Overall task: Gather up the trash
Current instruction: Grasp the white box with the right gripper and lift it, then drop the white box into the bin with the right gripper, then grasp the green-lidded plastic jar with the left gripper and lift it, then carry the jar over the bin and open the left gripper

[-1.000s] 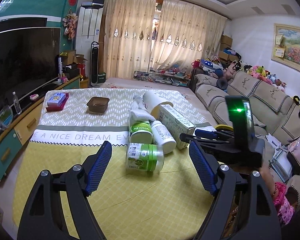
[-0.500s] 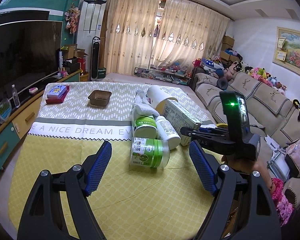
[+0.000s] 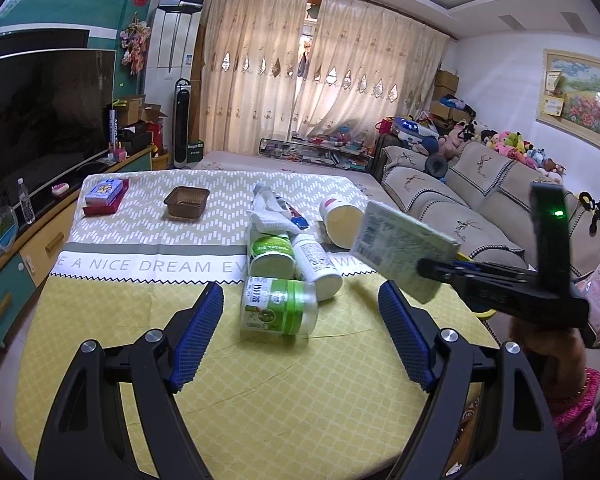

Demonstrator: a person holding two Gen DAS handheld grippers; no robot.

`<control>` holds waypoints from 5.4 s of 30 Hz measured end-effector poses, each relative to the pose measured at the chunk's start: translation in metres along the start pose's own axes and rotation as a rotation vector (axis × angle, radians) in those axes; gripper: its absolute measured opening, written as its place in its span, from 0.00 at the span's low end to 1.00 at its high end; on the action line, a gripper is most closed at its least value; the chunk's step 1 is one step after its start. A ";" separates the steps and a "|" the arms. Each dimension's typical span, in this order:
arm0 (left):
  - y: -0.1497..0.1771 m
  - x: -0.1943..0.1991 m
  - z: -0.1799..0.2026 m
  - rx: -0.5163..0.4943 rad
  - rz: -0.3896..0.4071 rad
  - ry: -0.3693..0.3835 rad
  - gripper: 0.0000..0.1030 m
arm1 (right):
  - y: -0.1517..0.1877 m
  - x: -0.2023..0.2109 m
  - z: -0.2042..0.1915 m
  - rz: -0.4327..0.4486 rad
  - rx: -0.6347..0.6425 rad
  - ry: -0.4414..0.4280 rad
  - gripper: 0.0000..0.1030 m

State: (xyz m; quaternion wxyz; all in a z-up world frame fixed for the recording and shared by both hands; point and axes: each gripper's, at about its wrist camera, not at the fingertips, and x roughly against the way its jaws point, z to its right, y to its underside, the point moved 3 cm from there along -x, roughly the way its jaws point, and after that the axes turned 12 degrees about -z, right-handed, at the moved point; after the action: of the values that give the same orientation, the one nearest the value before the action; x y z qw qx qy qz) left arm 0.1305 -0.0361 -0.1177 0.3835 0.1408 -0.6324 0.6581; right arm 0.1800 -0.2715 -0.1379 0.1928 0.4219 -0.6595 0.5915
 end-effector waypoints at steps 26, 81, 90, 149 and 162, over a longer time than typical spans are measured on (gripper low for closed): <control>0.002 -0.011 0.016 -0.025 -0.040 -0.002 0.77 | 0.035 0.046 0.173 0.060 -0.329 0.366 0.28; -0.011 -0.158 -0.006 -0.061 -0.286 -0.133 0.68 | 0.036 0.024 0.144 0.048 -0.283 0.315 0.38; -0.008 -0.154 -0.006 -0.060 -0.294 -0.111 0.68 | 0.034 0.026 0.141 0.053 -0.278 0.309 0.38; -0.089 -0.286 0.322 -0.486 -0.326 0.261 0.69 | 0.132 0.089 0.251 0.068 -0.545 0.471 0.46; -0.092 -0.207 0.259 -0.405 -0.231 0.264 0.85 | 0.116 0.077 0.225 0.055 -0.478 0.438 0.46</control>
State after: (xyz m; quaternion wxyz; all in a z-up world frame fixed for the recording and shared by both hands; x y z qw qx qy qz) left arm 0.2541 -0.3563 -0.1482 0.5554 0.0453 -0.6756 0.4827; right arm 0.1006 -0.5152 -0.2022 0.4076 0.2094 -0.7336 0.5018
